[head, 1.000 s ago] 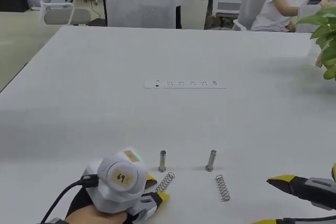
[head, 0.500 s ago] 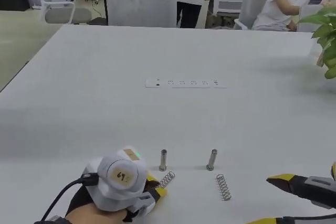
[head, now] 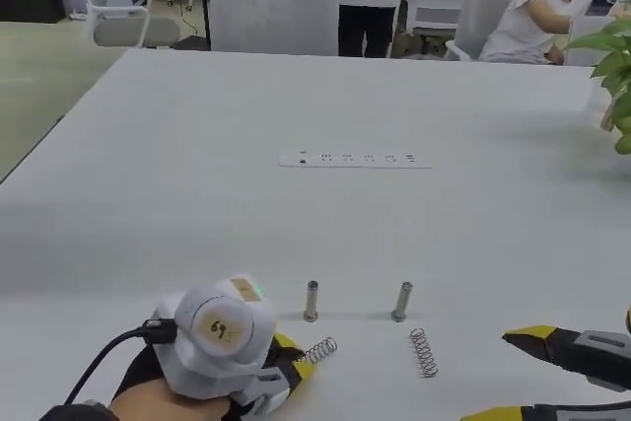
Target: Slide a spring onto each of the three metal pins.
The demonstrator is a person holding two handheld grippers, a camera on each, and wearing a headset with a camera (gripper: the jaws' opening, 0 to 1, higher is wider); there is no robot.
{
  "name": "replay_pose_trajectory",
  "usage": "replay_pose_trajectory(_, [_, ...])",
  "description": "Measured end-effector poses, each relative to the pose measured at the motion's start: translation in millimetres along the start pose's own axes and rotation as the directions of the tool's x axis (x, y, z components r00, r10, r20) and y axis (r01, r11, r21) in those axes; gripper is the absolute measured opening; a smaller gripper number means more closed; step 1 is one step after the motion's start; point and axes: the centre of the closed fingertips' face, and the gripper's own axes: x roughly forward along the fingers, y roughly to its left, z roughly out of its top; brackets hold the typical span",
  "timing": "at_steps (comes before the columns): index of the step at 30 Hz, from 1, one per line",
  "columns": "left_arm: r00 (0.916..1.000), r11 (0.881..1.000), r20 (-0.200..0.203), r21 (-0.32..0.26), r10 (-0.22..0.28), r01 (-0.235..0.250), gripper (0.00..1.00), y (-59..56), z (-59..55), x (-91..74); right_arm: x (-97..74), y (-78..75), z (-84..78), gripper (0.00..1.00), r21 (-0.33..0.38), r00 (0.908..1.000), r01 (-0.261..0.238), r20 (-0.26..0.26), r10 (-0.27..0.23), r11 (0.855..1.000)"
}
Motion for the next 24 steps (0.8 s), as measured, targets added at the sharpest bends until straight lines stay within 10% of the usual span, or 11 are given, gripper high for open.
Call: replay_pose_trajectory(24, [0.9766,0.98,0.109,0.088,-0.186,0.176,0.03,-48.9,35.6,-30.5,12.1,18.8,13.4,0.63,-0.052,0.9978,-0.066,0.001,0.066,0.997])
